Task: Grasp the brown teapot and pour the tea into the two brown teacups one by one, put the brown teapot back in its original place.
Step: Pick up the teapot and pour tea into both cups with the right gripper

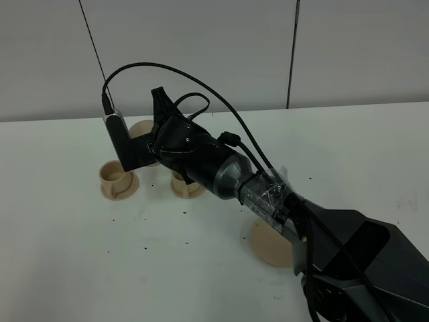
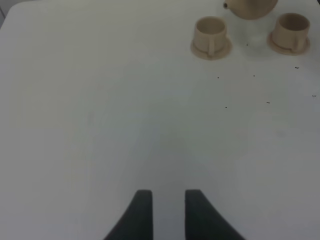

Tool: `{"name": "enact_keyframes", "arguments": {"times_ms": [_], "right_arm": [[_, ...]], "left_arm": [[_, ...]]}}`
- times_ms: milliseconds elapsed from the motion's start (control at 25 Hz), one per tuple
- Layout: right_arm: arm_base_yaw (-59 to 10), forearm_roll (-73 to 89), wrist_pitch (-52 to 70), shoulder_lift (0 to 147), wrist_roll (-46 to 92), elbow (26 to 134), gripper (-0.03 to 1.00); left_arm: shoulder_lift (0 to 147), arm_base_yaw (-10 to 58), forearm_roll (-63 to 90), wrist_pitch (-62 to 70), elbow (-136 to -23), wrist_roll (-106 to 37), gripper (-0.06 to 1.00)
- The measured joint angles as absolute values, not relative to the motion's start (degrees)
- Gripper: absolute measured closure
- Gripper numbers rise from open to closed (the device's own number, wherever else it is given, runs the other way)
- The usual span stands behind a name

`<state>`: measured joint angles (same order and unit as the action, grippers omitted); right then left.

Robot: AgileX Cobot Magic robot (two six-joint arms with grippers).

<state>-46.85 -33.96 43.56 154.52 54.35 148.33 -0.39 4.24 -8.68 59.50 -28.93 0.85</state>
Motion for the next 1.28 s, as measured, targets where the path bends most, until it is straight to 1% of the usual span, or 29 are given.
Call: {"name": "enact_keyframes", "arguments": {"times_ms": [480,1280], "right_arm": [[-47.67,-34.42,39.54,154.52,54.35,148.33,0.87],[-47.77,-39.16,38.47,154.52,54.35,148.33,0.87]], "left_arm": [[-0.39,4.24,-8.68,59.5,-28.93,0.85,0.71],[-0.39,4.24,-8.68,59.5,-28.93,0.85,0.71]]}}
